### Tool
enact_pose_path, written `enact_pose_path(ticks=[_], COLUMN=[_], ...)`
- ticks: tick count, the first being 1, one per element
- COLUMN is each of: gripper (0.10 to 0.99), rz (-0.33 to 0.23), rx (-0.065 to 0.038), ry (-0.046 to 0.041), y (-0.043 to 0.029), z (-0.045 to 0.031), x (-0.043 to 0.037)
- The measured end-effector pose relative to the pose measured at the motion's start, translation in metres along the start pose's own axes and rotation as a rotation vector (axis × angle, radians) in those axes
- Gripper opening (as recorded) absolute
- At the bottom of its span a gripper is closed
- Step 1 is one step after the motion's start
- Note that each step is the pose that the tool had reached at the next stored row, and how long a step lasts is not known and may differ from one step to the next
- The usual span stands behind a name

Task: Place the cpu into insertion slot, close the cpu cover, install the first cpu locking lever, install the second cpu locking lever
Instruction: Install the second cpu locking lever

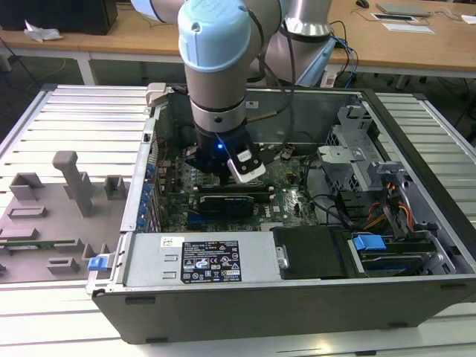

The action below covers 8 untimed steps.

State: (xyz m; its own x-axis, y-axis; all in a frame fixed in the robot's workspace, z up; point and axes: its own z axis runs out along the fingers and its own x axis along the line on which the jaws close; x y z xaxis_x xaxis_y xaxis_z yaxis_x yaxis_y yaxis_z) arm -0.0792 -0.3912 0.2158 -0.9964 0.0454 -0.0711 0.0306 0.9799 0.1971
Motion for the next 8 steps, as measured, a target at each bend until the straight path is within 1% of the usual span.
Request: enact_pose_path(ticks=[2,4,5,7,8], gripper=[0.106,0.106,0.106,0.106,0.106], rz=[0.001,0.003,0.004,0.005,0.005], rx=[0.000,0.002,0.003,0.009,0.017], ry=[0.0056,0.0173,0.0211,0.0264,0.0297], y=[0.0002,0.0005,0.0006,0.0018,0.0039], z=[0.0005,0.0013,0.0015,0.0020,0.0026], x=[-0.0063,-0.0168,-0.0195,-0.0230,-0.0256])
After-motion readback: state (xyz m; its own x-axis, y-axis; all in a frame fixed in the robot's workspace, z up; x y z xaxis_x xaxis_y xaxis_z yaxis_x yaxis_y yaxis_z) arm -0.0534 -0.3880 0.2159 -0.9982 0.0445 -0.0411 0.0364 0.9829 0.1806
